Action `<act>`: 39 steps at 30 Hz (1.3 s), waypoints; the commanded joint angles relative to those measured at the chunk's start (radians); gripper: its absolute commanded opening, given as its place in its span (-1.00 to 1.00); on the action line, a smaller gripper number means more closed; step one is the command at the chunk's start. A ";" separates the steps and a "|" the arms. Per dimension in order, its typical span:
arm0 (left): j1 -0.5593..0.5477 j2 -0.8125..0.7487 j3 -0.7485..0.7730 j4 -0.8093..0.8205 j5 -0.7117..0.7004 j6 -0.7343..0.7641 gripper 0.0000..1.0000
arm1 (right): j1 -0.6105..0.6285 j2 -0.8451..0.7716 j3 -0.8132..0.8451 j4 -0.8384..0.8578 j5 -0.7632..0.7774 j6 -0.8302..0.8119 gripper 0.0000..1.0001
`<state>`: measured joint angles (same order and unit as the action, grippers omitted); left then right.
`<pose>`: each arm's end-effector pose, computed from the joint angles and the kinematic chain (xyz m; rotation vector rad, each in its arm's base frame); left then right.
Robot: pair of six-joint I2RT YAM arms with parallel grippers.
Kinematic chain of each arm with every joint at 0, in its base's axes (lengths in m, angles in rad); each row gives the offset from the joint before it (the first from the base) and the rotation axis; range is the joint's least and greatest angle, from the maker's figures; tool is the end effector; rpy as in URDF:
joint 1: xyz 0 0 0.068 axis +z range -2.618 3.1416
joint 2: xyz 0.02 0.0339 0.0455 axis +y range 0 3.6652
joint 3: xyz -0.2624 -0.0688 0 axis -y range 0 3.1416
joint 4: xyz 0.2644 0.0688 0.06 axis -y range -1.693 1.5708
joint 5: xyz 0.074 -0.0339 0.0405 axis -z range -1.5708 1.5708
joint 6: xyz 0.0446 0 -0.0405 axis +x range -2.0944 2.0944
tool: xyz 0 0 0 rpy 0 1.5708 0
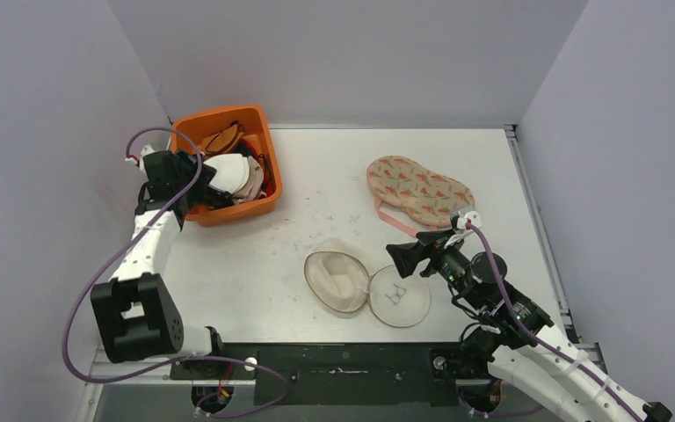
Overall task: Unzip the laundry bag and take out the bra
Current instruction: Place the bra in the bin.
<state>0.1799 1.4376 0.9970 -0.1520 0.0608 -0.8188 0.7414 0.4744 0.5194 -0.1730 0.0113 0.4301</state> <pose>0.3431 0.0596 0.2489 -1.0195 1.9432 -0.4301 0.1225 0.1115 0.2901 -0.2665 1.7552 0.8549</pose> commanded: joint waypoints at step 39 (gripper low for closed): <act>-0.099 0.023 0.122 -0.035 -0.144 0.065 -0.39 | 0.004 -0.019 0.016 -0.043 0.179 0.100 0.82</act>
<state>0.1177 1.6489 1.1027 -0.1814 -0.1226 -0.7658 0.7414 0.4522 0.5194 -0.2142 0.0650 0.4469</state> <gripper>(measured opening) 0.231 0.915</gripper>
